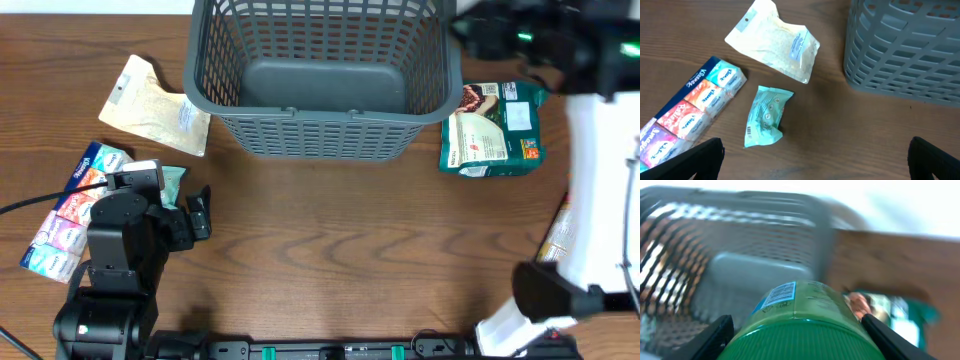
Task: Pack container
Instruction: 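Carry the jar with the right gripper over the basket and release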
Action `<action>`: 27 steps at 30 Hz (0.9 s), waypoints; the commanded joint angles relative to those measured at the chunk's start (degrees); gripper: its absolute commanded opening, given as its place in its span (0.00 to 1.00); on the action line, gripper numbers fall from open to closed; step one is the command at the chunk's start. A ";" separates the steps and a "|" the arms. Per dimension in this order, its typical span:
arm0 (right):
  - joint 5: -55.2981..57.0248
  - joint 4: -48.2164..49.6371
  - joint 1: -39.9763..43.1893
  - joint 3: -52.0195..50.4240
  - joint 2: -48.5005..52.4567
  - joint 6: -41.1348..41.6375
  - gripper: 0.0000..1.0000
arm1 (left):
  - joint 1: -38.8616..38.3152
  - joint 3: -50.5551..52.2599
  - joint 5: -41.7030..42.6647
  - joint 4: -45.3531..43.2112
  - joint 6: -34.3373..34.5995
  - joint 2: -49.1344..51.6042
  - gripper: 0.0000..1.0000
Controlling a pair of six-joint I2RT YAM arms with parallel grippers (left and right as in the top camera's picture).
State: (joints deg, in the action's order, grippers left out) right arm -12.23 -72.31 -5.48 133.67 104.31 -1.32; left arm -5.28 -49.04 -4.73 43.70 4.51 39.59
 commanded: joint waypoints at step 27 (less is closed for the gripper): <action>5.16 -1.99 -16.20 3.80 34.84 -20.17 0.02 | 0.28 -1.07 -0.46 2.47 0.52 0.00 0.99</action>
State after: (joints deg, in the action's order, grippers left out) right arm -7.01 -73.73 -21.87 136.20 136.92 -20.38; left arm -5.30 -49.04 -4.73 46.09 4.51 39.59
